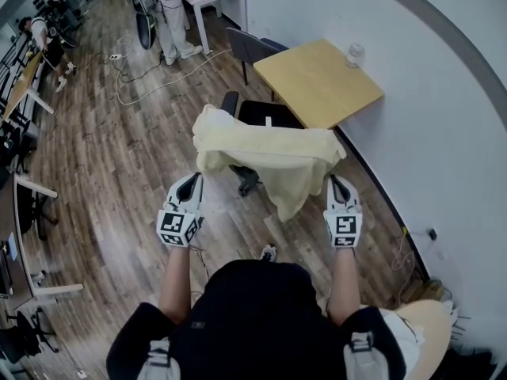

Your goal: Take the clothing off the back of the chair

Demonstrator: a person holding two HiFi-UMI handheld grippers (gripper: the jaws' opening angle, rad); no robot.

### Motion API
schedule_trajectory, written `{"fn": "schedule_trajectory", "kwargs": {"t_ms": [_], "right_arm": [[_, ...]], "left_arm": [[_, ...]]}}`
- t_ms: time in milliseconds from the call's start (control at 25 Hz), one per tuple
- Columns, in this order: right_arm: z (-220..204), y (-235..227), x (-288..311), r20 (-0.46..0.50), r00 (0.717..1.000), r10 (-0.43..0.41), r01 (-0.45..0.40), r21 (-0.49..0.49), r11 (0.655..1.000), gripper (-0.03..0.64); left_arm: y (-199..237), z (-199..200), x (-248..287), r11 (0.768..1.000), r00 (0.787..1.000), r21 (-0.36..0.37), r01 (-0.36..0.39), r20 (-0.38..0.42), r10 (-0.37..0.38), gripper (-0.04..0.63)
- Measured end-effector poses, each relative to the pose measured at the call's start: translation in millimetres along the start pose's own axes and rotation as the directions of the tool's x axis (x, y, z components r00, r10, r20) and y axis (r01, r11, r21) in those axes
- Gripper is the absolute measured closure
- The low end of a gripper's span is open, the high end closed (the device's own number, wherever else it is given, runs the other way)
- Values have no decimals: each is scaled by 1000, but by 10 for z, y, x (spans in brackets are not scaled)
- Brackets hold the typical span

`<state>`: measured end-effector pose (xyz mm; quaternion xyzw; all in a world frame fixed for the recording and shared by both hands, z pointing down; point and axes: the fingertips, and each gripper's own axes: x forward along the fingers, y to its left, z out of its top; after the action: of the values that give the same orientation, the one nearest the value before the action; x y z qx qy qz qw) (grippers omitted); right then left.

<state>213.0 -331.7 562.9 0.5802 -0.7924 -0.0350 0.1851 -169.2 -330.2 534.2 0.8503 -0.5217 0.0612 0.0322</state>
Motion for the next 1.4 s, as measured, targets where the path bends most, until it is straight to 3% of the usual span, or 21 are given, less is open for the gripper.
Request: {"fn": "schedule_trajectory", "kwargs": {"t_ms": [520,760,1200,1400], "right_arm": [[412,34,74,115,993,-17,19,-19,1000,557],[534,19,135,120,990,-70,74,-27,997,544],[683,-64,247,112,983,-144,151,-59,987,546],[738,-56,299,118,977,-177,186,-69,980,556]], "left_arm": [[87,110,63,999,998,24,-48,44,47,594],[226,154,177,999,998,25,-21,58,19,592],[347,260,563,998,994,43,41,96,-45,520],[397,328,605,993,987,108,45,151,-61,518]]}}
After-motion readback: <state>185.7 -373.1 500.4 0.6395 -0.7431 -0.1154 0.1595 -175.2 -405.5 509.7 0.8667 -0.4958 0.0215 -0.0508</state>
